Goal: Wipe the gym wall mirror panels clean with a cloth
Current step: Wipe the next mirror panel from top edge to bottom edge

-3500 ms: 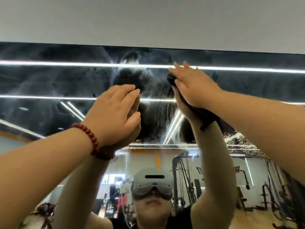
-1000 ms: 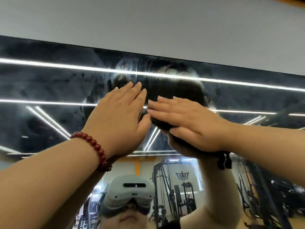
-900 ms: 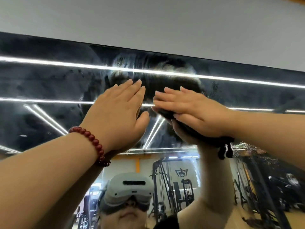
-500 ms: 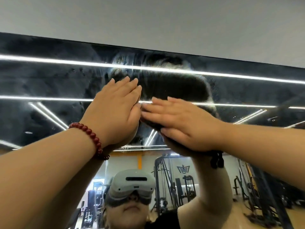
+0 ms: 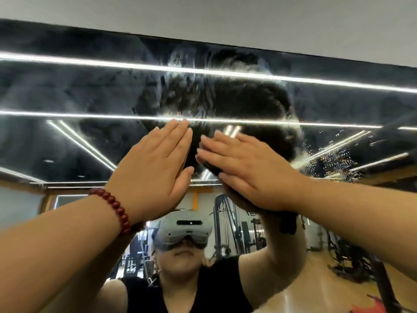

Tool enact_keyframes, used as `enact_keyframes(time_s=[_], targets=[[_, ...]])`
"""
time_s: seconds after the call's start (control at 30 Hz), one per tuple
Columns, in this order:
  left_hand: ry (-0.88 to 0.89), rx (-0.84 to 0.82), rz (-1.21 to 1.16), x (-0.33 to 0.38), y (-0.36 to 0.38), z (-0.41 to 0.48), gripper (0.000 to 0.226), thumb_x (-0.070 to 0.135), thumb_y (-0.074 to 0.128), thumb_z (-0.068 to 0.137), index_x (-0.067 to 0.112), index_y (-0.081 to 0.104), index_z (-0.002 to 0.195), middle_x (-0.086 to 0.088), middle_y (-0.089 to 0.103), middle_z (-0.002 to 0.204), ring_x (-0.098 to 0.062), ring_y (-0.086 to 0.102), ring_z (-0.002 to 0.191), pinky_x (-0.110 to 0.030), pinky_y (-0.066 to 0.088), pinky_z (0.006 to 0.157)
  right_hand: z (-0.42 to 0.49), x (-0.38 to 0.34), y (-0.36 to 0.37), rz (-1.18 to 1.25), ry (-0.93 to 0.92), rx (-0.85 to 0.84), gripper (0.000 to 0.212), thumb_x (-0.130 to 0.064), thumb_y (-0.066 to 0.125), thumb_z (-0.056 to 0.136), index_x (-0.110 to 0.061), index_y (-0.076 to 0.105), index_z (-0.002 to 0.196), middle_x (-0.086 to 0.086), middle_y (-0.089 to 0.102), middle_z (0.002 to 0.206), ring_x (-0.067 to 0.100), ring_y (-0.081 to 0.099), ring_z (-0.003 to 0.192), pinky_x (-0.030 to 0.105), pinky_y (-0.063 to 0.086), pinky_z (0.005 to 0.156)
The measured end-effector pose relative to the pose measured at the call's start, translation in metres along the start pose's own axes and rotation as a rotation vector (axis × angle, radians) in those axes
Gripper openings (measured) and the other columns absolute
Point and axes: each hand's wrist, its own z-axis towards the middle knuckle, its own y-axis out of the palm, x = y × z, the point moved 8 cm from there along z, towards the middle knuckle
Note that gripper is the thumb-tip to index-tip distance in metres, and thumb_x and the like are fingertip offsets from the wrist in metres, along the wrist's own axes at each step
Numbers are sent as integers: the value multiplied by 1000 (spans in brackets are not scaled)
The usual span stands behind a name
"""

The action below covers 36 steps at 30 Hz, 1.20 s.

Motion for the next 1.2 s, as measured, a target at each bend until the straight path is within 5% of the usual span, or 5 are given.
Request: enact_keyframes(time_s=[0.17,0.33,0.67,0.87,1.2], targets=[[93,1,-26,9,-2,-4,73,49,25,94,4,36,149,-12,31,157,-24,28,146,-40,18,118,-8,1,-1,-3,-76,-88,51,-34,29,104,-25,30,154,-4,25,162,16,15,151,33,4,121],[105,-2,-65,11,-4,-7,73,49,23,93,4,38,148,-12,34,156,-24,30,146,-38,17,118,33,78,-28,81,451,38,52,-24,33,107,-23,19,157,-3,10,166,19,1,153,44,2,124],[112,17,-45,14,-6,-8,72,44,29,90,-3,44,143,-19,41,151,-30,38,141,-42,24,116,-48,-34,14,-40,-118,-194,52,-40,27,104,-28,27,155,-6,21,163,17,13,152,36,4,122],[123,-69,42,19,-5,-11,81,53,21,91,-1,30,150,-18,26,159,-29,23,148,-38,12,120,-20,72,-19,26,516,-25,56,-36,28,105,-23,16,158,0,9,166,23,4,153,50,7,123],[125,-38,-22,55,2,-35,72,42,29,93,-2,29,150,-19,25,159,-30,23,148,-43,14,120,-87,-51,22,-52,-332,-122,51,-39,36,102,-24,39,151,0,32,159,21,24,149,43,15,121]])
